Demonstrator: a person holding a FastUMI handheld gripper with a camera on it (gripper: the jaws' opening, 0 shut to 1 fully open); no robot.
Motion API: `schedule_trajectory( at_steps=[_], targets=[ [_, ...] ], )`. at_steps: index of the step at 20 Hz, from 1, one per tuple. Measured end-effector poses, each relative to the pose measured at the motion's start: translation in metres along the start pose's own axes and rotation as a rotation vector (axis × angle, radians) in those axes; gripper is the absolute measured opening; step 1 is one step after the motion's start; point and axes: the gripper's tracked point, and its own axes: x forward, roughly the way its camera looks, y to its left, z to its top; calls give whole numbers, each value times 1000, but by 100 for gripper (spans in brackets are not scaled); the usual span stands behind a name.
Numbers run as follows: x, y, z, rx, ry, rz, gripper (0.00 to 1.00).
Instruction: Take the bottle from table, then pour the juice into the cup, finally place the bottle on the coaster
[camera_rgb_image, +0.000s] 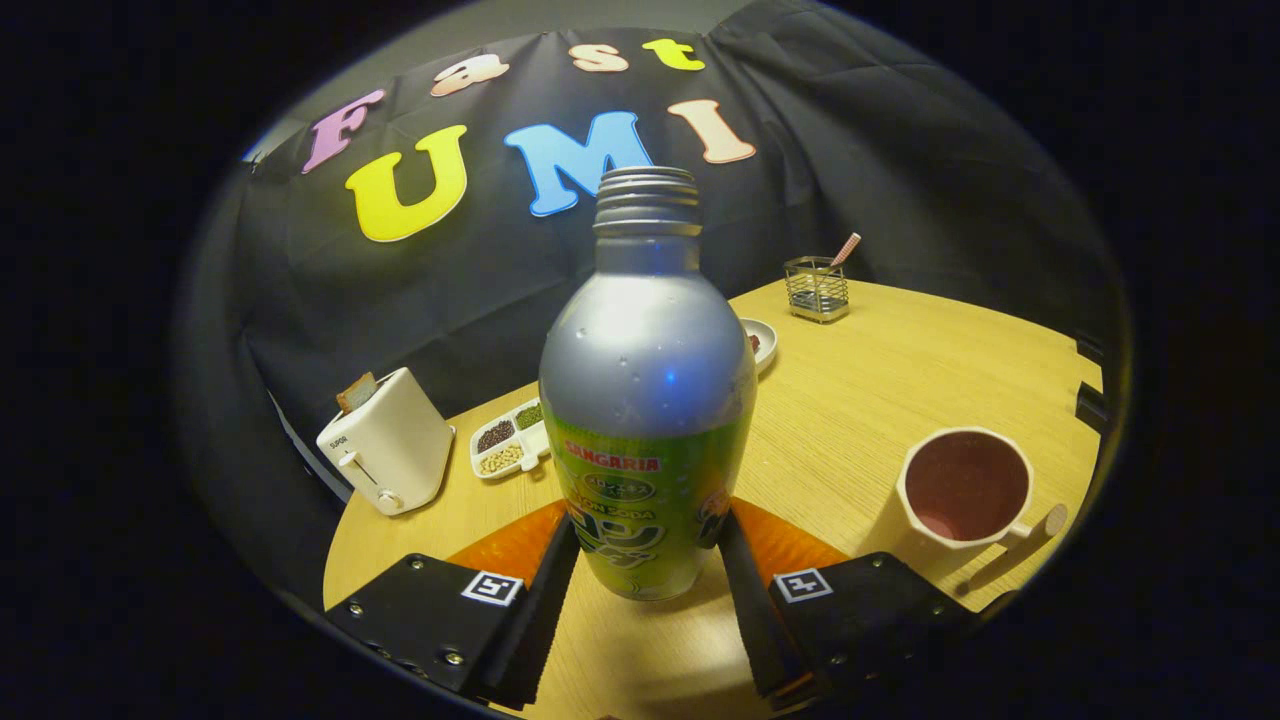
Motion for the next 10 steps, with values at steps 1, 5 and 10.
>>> schedule_trajectory(
  at_steps=[1,5,10],
  targets=[
    [4,4,2,-15,-4,5,76],
    [20,9,6,-52,-13,0,77],
    [39,4,8,-105,-23,-19,76]
  ],
)
